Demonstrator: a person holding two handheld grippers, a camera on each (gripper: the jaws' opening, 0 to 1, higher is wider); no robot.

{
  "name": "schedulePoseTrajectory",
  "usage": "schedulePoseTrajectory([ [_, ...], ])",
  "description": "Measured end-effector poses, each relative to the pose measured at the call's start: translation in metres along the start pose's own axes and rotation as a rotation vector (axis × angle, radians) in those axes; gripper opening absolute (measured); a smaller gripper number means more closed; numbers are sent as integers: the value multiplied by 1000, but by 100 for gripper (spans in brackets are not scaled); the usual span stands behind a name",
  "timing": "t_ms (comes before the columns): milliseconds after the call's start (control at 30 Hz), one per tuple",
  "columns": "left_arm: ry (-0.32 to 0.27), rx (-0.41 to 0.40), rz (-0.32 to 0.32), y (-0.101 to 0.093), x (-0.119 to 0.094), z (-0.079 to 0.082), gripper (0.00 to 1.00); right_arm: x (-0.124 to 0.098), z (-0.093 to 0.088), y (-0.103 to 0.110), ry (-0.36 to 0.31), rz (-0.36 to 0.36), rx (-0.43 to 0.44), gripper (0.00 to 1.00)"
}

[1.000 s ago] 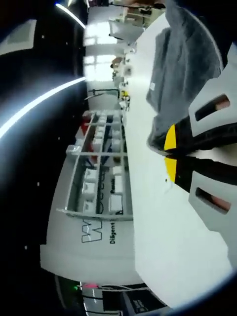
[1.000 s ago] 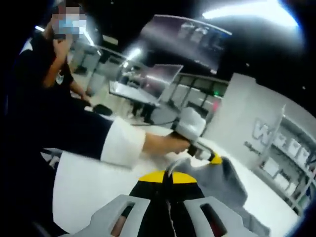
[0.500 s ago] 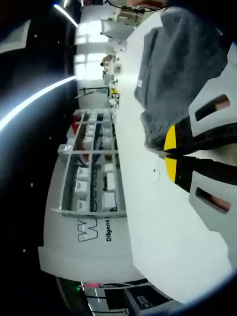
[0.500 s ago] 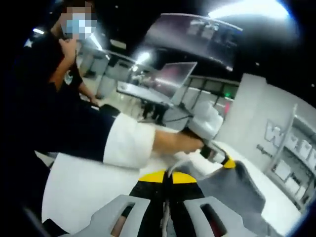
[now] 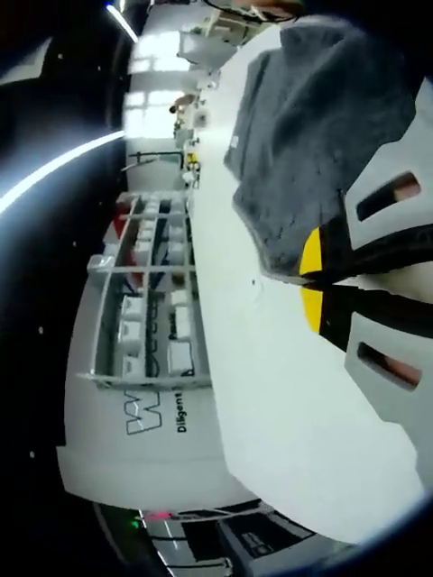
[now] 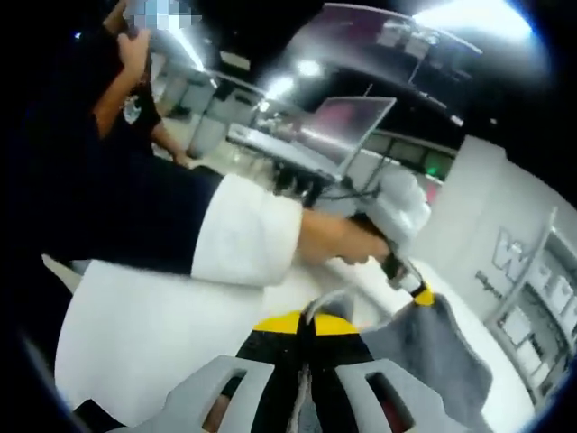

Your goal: Open the folded towel by lifting each exposed corner and separating the folded layers until the towel lies flat within the target outline without major curled edges

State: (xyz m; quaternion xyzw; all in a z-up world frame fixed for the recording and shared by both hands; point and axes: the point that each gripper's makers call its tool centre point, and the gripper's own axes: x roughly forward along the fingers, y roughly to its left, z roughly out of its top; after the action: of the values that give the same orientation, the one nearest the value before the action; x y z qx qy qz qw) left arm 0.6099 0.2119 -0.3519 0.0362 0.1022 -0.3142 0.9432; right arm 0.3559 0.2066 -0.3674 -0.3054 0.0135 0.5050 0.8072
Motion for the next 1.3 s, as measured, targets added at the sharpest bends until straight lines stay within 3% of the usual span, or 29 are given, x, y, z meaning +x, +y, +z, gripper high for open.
schedulePoseTrajectory([
  [233,31,8,19,14,-9,-9,2,17,2,14,28,12,-37,0],
  [833,31,-37,84,37,-27,-21,2,39,11,34,29,31,-81,0],
  [1300,47,-25,134,76,-28,-26,2,57,21,44,16,8,-139,0],
])
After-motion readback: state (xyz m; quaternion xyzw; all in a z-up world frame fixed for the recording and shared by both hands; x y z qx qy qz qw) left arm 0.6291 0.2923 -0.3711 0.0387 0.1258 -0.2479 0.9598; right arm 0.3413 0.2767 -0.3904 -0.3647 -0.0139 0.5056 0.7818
